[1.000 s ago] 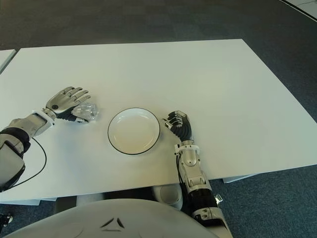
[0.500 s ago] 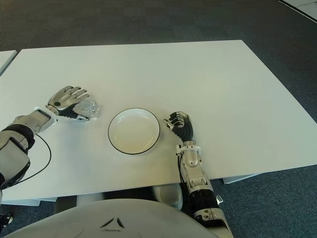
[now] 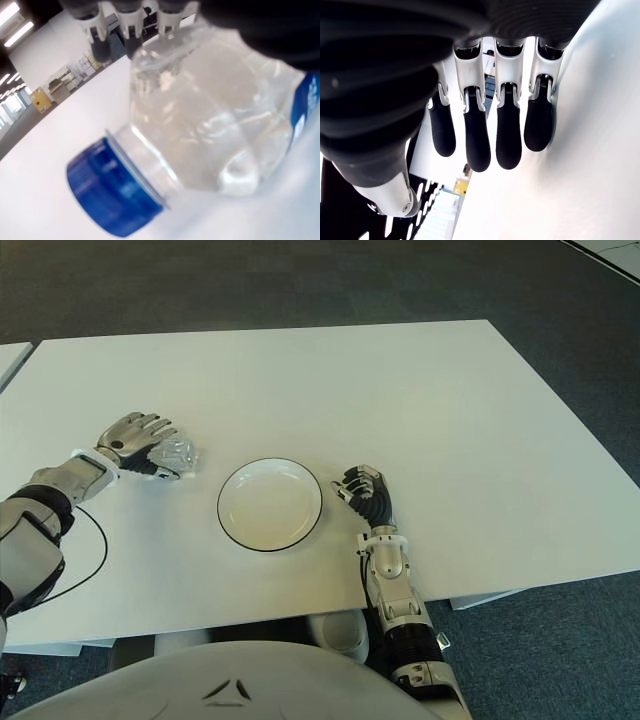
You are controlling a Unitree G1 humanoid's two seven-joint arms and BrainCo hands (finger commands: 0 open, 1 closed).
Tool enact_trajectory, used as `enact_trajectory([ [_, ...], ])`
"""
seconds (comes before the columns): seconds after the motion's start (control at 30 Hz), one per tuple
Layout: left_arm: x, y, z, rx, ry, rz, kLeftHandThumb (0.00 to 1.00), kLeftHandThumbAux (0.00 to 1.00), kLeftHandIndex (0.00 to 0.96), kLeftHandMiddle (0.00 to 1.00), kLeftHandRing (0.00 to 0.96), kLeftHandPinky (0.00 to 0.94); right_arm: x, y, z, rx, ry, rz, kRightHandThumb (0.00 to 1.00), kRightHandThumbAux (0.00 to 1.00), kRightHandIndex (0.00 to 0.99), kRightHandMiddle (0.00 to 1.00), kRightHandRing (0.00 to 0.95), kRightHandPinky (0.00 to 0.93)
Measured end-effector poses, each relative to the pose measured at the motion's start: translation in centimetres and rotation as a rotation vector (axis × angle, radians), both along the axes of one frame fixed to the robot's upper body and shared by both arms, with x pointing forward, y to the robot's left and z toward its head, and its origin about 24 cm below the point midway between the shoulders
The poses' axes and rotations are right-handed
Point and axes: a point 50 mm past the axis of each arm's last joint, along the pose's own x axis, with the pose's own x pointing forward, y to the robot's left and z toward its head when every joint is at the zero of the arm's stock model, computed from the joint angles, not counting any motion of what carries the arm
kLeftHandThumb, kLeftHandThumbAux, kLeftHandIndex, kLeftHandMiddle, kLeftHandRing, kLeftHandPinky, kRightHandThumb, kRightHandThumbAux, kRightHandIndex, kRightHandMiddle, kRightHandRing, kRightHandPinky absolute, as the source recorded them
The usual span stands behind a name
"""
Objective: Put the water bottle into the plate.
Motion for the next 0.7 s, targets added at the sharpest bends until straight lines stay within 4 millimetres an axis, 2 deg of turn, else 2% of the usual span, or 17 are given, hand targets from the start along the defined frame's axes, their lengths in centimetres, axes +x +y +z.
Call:
enact_trajectory([
  [0.13,0.2,-0.1,0.1,-0.067,0.029,0.078,0.575,0.337,0.0,0.0,0.006,0.106,0.0,0.0,0.0,-0.002,0.0,0.0,0.701,0.736,0.424,0.514,0.522,0.527],
  [0.3,0.7,0.0,0.5,-0.182,0.063,0.192,0.669,0.361,0.0,0.047,0.148,0.276,0.0,0.0,0.1,-0.003,-0.003,0.001,0.701,0.735,0.425,0.512,0.514,0.511],
  [0.43,0.8,0.2,0.5,-0.274,0.106,0.295,0.712,0.368,0.019,0.131,0.234,0.348,0.0,0.0,0.1,-0.003,-0.006,0.001,0.702,0.735,0.425,0.514,0.511,0.51],
  [0.57,1.0,0.1,0.5,-0.368,0.137,0.382,0.713,0.396,0.186,0.231,0.281,0.354,0.0,-0.1,0.2,-0.004,-0.006,0.0,0.703,0.733,0.427,0.52,0.508,0.498],
  [0.7,1.1,0.2,0.5,-0.424,0.164,0.44,0.716,0.419,0.301,0.275,0.308,0.369,0.0,-0.1,0.3,-0.004,-0.007,-0.002,0.704,0.733,0.427,0.524,0.507,0.498],
])
